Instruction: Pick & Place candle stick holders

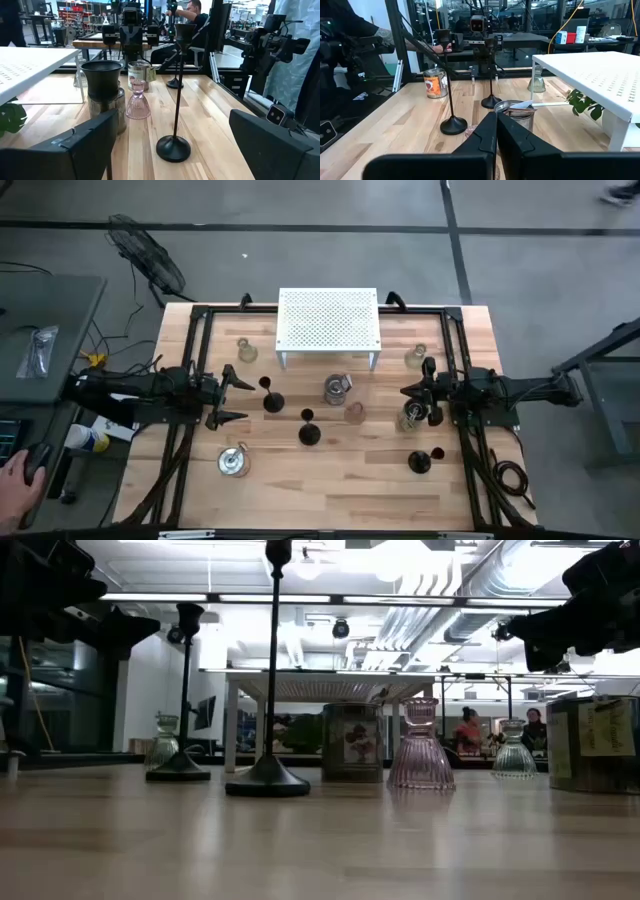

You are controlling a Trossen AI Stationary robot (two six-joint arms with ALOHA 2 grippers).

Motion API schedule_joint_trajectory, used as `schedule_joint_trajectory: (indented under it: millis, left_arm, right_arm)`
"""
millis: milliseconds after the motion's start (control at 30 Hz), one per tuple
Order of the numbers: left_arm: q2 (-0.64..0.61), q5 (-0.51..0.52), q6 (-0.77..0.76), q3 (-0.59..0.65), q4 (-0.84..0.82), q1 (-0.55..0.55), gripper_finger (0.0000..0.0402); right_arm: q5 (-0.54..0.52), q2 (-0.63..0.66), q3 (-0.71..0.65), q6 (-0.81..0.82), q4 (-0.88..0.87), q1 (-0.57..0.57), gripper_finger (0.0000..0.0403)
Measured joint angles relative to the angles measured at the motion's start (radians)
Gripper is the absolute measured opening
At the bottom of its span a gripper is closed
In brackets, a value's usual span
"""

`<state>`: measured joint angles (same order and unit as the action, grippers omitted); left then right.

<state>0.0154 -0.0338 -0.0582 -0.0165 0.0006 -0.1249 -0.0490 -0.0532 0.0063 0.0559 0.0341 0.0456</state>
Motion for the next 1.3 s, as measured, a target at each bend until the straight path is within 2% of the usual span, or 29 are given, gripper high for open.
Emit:
schedule_joint_trajectory:
  millis: [933, 1167, 1300]
  left_arm:
    - [0.0, 0.003, 0.0, 0.0, 0.0, 0.0, 0.0372]
    - [0.0, 0.138, 0.0, 0.0, 0.01, 0.0, 0.0372]
    - [0.0, 0.152, 0.0, 0.0, 0.012, 0.0, 0.0372]
  right_arm:
    - [0.0, 0.0, 0.0, 0.0, 0.0, 0.0, 0.0005]
    - [0.0, 0.0, 0.0, 0.0, 0.0, 0.0, 0.0005]
    - [0.0, 0.0, 0.0, 0.0, 0.0, 0.0, 0.0005]
